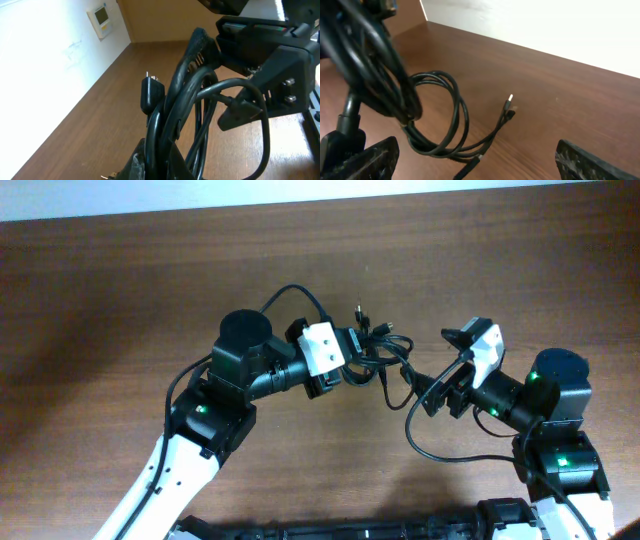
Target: Untangle cables
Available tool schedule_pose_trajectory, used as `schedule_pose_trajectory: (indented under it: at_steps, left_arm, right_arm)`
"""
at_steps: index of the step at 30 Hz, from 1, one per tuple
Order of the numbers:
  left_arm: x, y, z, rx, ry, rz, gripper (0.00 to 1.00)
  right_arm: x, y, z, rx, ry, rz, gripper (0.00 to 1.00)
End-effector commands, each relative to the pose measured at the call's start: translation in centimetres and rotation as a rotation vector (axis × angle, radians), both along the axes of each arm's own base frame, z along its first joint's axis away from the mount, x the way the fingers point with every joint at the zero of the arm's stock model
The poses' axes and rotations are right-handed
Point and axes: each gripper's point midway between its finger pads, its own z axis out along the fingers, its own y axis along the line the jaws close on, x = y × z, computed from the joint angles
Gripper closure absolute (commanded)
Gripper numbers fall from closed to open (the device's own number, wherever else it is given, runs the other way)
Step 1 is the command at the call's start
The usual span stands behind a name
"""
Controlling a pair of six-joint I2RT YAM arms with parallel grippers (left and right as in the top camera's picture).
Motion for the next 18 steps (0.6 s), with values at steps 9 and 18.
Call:
schedule_pose_trajectory:
  at_steps: [9, 18]
  left_arm:
    - [-2.4, -0.7, 1.7, -0.058, 0.002, -0.133, 1.00]
    - [-3.7, -1.1, 2.6, -0.095, -0.021, -0.219, 0.82]
  right_arm:
    - [-0.3, 1.4, 3.7, 0.028, -0.182, 0.109, 0.01]
    - [-2.2, 3.1, 7.0, 0.058, -0.352, 0.277, 0.96]
